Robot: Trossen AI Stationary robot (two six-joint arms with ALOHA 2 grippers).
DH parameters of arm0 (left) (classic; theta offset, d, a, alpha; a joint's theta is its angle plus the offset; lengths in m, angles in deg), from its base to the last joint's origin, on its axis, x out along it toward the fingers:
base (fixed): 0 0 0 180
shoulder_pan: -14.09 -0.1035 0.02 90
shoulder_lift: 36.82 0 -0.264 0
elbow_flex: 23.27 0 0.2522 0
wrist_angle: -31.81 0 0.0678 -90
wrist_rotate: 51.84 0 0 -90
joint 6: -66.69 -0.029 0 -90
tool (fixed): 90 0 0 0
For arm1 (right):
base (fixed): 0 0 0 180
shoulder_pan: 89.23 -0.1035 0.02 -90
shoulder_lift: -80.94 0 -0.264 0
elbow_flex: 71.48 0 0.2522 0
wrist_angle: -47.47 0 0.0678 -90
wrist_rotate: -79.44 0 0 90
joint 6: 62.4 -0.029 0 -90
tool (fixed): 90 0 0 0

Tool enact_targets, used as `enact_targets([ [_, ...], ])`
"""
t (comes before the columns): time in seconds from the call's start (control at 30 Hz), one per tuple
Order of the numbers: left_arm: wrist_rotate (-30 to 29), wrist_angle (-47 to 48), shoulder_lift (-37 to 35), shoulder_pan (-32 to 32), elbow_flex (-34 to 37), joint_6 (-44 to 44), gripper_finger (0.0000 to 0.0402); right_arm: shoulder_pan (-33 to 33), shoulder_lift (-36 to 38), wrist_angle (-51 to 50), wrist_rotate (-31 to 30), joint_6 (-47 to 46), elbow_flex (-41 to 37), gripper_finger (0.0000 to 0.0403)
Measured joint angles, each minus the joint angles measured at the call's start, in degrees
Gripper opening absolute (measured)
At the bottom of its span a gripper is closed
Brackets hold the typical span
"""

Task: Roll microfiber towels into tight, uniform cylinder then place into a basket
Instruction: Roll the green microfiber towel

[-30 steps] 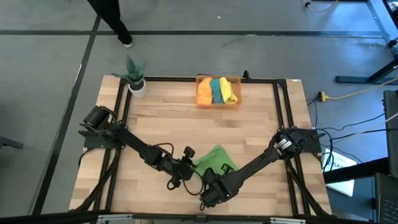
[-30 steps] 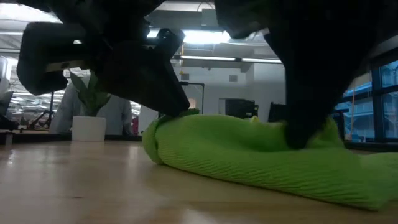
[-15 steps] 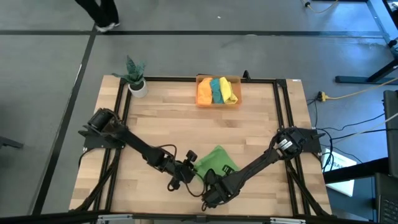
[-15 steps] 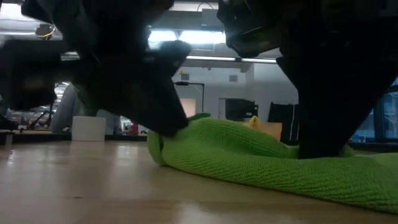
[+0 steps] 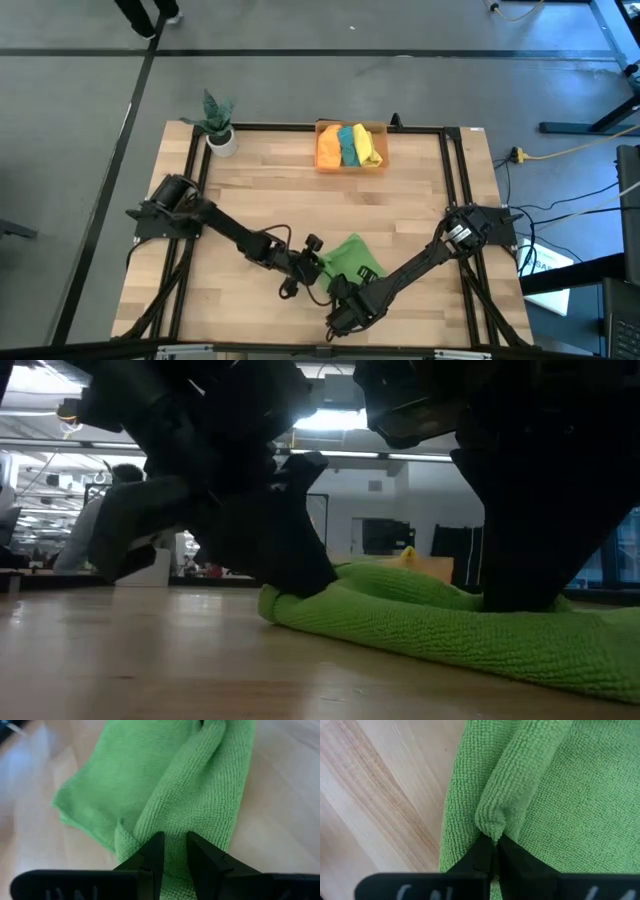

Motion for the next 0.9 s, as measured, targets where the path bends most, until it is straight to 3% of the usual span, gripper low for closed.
enact_targets([
  [0.3, 3.21, 0.33, 0.0, -1.13, 0.0, 1.11, 0.0075, 0.07, -0.05, 3.18, 0.33, 1.67, -0.02, 0.003],
  [0.63, 4.38, 3.24, -0.02, -1.47, 0.0, 2.57, 0.0075, 1.51, -0.22, 1.08, 1.17, 3.07, 1.63, 0.0112],
  [0.9, 5.72, 4.47, -0.09, -2.55, 0.0, 3.68, 0.0075, -0.61, -0.22, -9.39, -6.67, 4.3, 11.36, 0.0121],
])
